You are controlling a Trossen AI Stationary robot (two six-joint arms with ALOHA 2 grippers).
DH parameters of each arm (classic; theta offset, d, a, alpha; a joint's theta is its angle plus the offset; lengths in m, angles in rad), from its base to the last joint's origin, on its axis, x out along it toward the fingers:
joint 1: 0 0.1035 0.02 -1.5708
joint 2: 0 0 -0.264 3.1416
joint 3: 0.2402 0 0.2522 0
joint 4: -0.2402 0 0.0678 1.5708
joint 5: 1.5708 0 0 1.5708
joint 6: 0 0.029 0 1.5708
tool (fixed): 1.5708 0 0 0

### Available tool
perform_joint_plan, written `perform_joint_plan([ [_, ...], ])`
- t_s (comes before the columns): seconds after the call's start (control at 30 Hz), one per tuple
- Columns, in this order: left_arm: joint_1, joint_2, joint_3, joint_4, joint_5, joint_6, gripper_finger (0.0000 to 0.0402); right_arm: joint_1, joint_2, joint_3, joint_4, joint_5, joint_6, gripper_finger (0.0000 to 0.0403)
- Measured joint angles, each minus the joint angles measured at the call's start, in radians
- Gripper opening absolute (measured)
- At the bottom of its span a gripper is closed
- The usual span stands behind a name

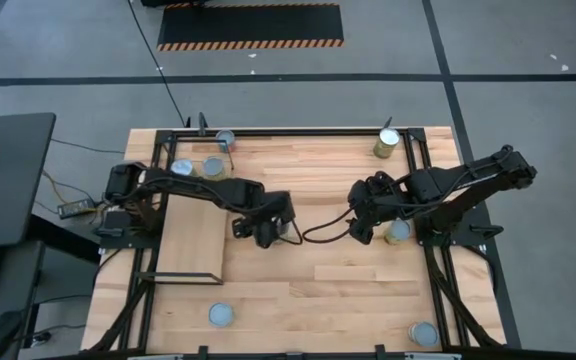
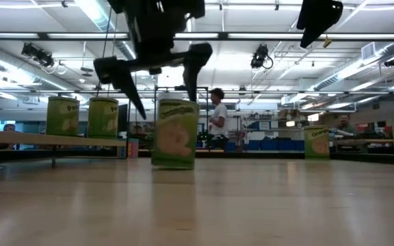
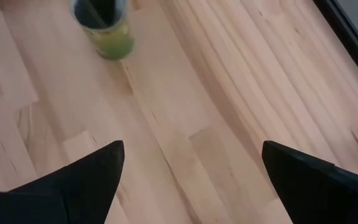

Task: Pick and place cans onto a shelf
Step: Put the top large canned oranges on the shelf

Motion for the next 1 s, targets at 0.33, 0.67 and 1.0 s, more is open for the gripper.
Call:
perform_joint_plan([
  [0.33, -0.02, 0.012, 0.0, 0.097, -0.074, 0.077, 0.0388, 0.0, 0.0, 0.0, 0.032, -0.008, -0.019, 0.0389],
  [0.67, -0.015, 0.02, 0.0, 0.199, -0.052, 0.071, 0.0388, 0.0, 0.0, 0.0, 0.052, -0.008, -0.008, 0.0389],
  [1.0, 0.01, 0.04, 0.0, 0.245, -0.053, 0.024, 0.0388, -0.035, 0.077, -0.144, 0.288, -0.086, -0.261, 0.0389],
])
